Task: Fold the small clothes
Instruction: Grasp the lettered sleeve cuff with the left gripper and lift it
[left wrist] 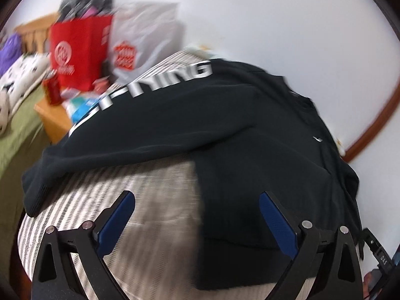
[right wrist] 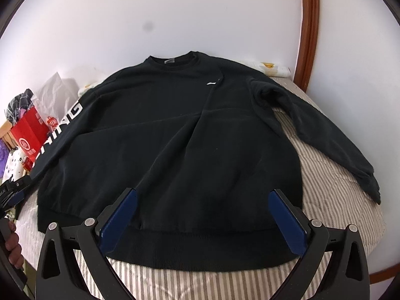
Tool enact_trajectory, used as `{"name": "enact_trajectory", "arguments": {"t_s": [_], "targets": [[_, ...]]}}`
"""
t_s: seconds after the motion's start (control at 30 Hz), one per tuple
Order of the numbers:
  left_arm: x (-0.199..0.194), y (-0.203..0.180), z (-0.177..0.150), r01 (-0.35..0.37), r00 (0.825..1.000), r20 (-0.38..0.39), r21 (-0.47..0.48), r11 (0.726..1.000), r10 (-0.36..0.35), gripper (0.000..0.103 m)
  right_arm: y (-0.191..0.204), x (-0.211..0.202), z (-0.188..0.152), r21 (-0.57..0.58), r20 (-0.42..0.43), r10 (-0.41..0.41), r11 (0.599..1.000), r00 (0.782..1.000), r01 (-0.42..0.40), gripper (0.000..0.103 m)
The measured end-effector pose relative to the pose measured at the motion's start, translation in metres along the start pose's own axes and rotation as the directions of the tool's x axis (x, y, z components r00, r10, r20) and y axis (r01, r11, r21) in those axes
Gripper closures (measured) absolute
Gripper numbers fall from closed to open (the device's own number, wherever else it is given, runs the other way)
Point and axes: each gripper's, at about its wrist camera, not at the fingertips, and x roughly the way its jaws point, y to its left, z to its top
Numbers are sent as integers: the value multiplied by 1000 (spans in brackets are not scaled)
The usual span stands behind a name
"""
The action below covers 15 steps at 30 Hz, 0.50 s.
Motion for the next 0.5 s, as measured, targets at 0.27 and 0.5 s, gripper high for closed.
{"name": "enact_trajectory", "arguments": {"t_s": [0.27, 0.5], "targets": [[19, 49, 10, 82, 996, 56, -159, 984, -74, 14, 14, 33, 3, -34, -33, -11, 999, 999, 10, 1], [33, 59, 29, 67, 994, 94, -227, 972, -46, 26, 32, 42, 4, -117, -24, -56, 992, 998, 53, 5]]}}
